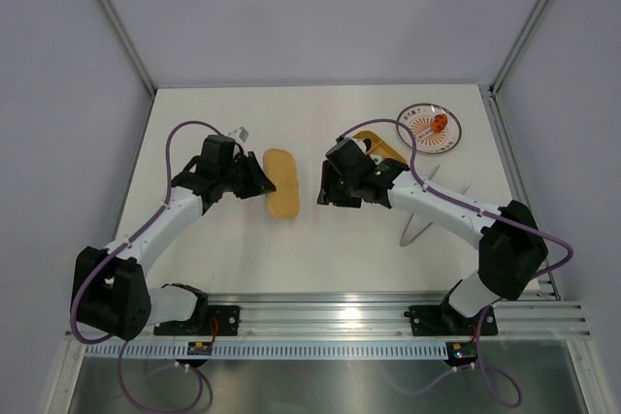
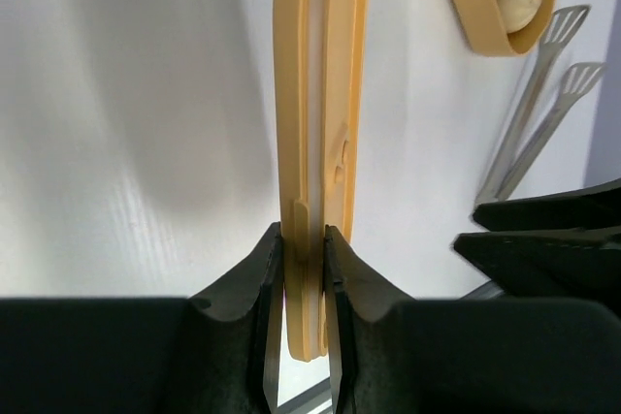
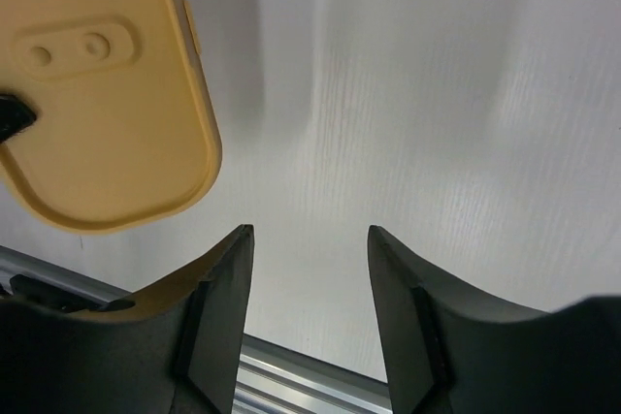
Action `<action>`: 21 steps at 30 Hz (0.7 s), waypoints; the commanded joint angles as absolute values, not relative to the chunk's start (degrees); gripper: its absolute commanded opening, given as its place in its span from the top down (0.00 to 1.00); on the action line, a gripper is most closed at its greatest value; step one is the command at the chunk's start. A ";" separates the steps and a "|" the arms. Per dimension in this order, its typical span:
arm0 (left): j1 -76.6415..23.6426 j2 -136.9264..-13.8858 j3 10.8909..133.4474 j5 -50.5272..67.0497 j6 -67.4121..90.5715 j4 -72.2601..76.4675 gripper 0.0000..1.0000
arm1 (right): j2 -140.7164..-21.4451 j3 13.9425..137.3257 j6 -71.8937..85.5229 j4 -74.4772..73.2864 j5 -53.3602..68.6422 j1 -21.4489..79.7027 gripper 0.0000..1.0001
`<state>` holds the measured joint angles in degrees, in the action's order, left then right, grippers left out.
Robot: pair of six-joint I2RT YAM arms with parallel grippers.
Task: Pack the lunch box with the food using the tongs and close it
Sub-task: Pick up the box lid from the center of the board.
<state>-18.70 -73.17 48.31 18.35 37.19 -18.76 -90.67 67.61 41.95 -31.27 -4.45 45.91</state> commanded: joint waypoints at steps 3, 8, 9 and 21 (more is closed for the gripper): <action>-19.25 -70.14 53.96 13.72 23.21 -28.73 1.00 | -87.10 74.70 40.86 -34.19 -7.56 45.79 0.39; -20.21 -67.42 53.79 13.62 16.89 -27.51 1.00 | -89.38 81.90 42.45 -35.07 -7.56 45.79 0.30; -20.48 -67.15 53.70 13.27 16.01 -27.42 1.00 | -89.73 83.57 42.19 -34.98 -7.56 45.79 0.29; -21.36 -63.28 57.21 29.77 10.63 -28.22 1.00 | -84.83 75.89 32.69 -24.72 8.57 42.02 0.23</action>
<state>-21.12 -65.04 53.78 19.88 11.90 -30.94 -88.88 80.34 35.59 -30.06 -0.21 44.95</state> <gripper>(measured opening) 0.204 0.766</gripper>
